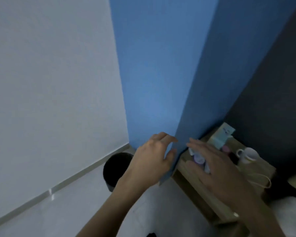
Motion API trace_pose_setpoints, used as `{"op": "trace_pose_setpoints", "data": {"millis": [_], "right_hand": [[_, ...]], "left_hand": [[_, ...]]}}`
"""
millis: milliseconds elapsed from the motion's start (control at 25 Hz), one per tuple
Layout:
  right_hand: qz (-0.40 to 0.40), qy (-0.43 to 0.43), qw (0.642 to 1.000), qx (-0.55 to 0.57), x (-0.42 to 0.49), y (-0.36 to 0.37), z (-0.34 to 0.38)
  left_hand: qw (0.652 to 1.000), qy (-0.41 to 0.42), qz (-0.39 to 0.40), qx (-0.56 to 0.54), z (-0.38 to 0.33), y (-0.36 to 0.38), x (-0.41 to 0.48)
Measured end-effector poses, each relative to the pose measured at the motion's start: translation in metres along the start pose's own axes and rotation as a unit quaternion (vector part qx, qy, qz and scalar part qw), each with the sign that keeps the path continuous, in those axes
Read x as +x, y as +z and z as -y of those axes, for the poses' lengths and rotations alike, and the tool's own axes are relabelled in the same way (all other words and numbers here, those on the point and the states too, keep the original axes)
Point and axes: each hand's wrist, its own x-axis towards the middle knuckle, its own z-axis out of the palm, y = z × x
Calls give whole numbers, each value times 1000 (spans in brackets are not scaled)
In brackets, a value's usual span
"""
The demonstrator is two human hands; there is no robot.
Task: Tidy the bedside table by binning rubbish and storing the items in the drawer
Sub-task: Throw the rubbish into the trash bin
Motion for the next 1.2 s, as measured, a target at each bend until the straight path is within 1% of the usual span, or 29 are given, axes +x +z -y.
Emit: {"op": "trace_pose_setpoints", "data": {"millis": [80, 200, 360, 440, 560, 640, 800, 920, 1000, 1040, 1120, 1200], "right_hand": [[76, -50, 996, -6, 26, 25, -6], [180, -118, 976, -19, 66, 64, 1], [257, -218, 941, -34, 116, 118, 4], [298, -228, 926, -36, 137, 151, -5], [359, -238, 901, -44, 167, 224, -39], [401, -225, 886, -56, 181, 279, -70], [438, -194, 873, -91, 197, 394, -138], [459, -199, 859, -112, 196, 494, -191], [466, -214, 848, -134, 189, 555, -227], [465, -237, 839, -152, 185, 584, -246], [465, -280, 814, -206, 181, 623, -270], [459, -301, 797, -253, 177, 662, -299]], "left_hand": [[997, -68, -19, 15, 28, 9, -7], [982, -177, -51, 32, 60, 9, -26], [949, -292, -114, 38, 92, 12, -42], [930, -341, -130, 40, 112, 27, -43], [892, -430, -139, 12, 158, 72, -40], [873, -474, -117, 0, 196, 112, -35], [850, -517, -95, -21, 279, 195, -31], [853, -517, -61, -16, 356, 271, -38], [859, -510, -36, -1, 403, 325, -43], [862, -506, -20, 12, 424, 352, -45], [867, -498, 13, 29, 462, 392, -53], [872, -485, 50, 46, 497, 433, -57]]}}
